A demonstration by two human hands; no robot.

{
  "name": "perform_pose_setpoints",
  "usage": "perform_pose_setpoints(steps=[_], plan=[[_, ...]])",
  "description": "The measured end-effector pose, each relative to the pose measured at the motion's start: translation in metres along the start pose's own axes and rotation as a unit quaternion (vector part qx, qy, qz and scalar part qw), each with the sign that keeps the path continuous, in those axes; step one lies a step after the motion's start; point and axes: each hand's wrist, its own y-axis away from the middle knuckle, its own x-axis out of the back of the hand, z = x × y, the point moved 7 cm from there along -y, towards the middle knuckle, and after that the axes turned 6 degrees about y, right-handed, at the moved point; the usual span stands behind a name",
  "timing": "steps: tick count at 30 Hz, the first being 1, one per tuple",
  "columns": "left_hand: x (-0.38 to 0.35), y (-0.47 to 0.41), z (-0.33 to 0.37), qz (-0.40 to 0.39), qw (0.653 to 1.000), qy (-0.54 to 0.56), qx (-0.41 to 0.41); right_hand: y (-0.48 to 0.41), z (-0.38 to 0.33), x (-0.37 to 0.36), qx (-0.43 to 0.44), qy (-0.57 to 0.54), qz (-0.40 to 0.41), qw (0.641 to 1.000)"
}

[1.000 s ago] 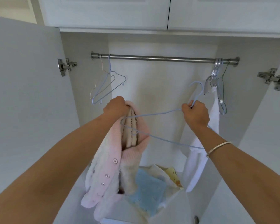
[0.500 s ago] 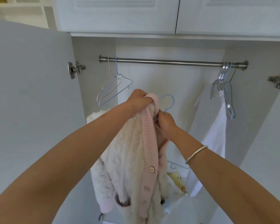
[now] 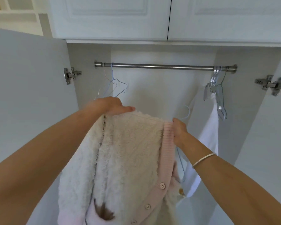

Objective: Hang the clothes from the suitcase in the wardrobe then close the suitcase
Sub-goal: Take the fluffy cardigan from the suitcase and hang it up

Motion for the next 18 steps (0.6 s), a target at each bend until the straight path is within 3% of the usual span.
perform_pose_setpoints(steps=[2, 9, 13, 18], plan=[[-0.002, 0.001, 0.005, -0.016, 0.997, 0.041, -0.061, 0.012, -0.004, 0.002, -0.005, -0.002, -0.002, 1.000], [-0.005, 0.008, 0.049, 0.118, 0.975, 0.066, -0.178, 0.057, -0.047, -0.038, 0.079, 0.009, -0.098, 0.992], [-0.004, 0.008, 0.062, 0.132, 0.968, 0.160, -0.145, 0.078, -0.063, -0.063, 0.075, -0.038, -0.193, 0.978], [-0.003, 0.013, 0.069, 0.105, 0.987, 0.075, -0.098, 0.085, -0.079, -0.069, 0.109, -0.035, -0.255, 0.960]])
